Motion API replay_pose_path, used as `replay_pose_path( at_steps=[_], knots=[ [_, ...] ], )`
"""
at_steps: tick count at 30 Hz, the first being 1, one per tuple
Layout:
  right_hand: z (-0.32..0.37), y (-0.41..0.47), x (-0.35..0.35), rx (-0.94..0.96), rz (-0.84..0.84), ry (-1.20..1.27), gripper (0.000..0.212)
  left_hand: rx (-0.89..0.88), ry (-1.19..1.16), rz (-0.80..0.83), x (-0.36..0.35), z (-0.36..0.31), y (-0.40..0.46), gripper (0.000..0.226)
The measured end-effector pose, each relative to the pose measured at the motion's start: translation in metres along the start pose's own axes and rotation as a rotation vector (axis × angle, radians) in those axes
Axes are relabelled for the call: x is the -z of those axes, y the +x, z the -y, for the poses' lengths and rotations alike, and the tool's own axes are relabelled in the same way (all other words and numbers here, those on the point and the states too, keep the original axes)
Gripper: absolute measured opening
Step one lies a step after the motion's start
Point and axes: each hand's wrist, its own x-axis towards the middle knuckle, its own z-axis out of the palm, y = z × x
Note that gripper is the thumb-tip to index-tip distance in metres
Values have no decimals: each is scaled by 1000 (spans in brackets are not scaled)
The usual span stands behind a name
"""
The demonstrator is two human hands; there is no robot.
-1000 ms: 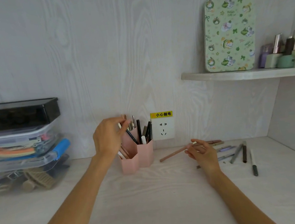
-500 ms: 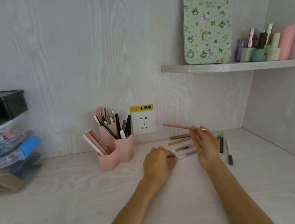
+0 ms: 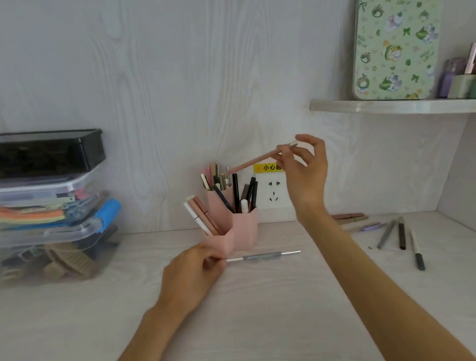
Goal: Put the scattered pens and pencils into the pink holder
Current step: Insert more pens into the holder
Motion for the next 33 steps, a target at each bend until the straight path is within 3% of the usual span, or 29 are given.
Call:
replay_pose_path(
  at_steps=[4,8,11,14,17,19,21,23,27,30,33],
  knots=[
    [-7,4,-38,133,131,-317,15,58,-137,-74,1,0,-1,5],
    [-24,4,-55,274,344,-857,12,97,-247,-195,2,2,0,9],
    [-40,-2,-52,369,467,-1142,28,101,-262,-248,1,3,1,14],
    [-46,-8,-45,382,525,-1152,37,92,-272,-244,0,3,1,14],
    [-41,-8,-26,510,600,-1128,31,85,-279,-224,0,3,1,11],
    [-39,-10,1,559,518,-1060,28,96,-285,-220,0,4,1,10],
    [-45,-12,43,489,345,-1074,24,114,-291,-226,-1,5,1,10],
    [-59,-11,93,286,249,-1209,28,117,-292,-228,-2,6,2,10],
    [-85,-9,149,-165,566,-1511,45,117,-325,-268,-3,5,3,13],
    [-89,-9,149,-198,677,-1534,44,131,-429,-391,3,-1,4,9],
    [-89,-9,149,-151,630,-1471,41,114,-649,-607,21,-18,7,9]
  ],
)
